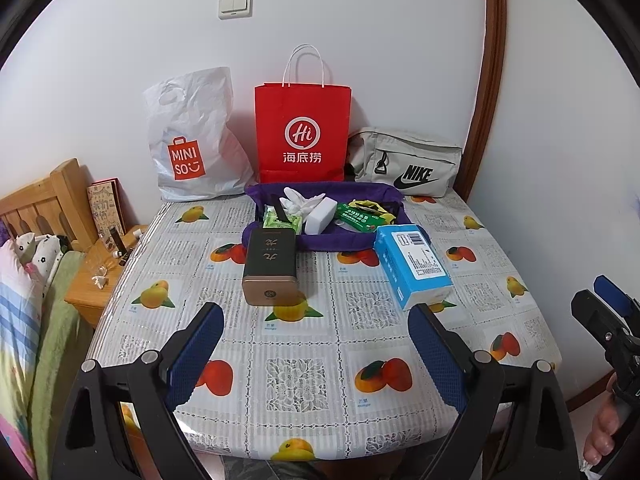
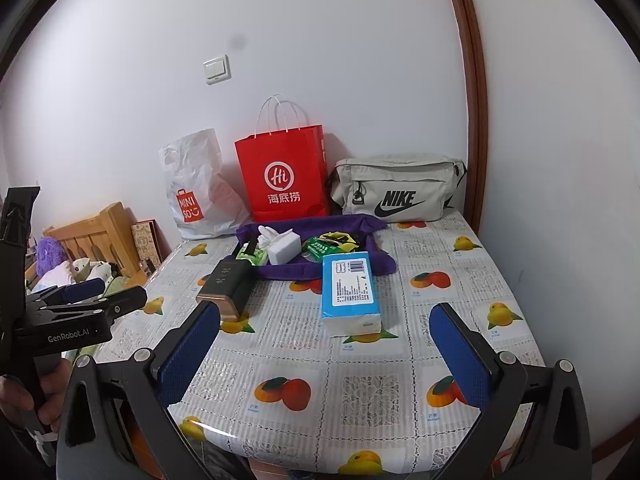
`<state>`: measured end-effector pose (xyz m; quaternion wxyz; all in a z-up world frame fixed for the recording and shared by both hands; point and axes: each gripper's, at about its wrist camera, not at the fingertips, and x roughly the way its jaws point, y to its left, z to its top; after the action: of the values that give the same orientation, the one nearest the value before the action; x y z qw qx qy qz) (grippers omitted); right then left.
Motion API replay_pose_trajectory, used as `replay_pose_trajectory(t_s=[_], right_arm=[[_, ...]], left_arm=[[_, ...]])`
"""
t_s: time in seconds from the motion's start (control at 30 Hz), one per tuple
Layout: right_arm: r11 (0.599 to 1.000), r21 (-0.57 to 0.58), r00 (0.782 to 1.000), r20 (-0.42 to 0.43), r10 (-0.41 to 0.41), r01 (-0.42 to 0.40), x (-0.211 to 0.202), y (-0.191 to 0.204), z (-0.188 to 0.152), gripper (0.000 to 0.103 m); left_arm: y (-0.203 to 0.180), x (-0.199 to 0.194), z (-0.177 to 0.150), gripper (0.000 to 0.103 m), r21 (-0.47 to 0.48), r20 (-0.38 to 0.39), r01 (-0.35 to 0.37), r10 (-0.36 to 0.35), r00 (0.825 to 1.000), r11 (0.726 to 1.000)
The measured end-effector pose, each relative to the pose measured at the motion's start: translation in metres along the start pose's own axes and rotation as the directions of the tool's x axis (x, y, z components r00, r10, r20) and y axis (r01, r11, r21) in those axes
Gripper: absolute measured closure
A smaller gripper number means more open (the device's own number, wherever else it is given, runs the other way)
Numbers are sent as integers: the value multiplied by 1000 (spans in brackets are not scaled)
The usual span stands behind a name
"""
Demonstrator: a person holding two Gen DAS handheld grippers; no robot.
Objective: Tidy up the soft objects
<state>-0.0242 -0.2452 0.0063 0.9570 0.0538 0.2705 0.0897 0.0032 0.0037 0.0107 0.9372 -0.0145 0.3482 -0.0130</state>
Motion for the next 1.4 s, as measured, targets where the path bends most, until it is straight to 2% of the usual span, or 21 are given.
replay_pose_trajectory(t_s=[1.4], right_arm=[[1000,-14,1000,-10,-3,3,-2,1,-2,0]], left_arm=[[1,0,0,10,-3,-2,-9,9,1000,1000]])
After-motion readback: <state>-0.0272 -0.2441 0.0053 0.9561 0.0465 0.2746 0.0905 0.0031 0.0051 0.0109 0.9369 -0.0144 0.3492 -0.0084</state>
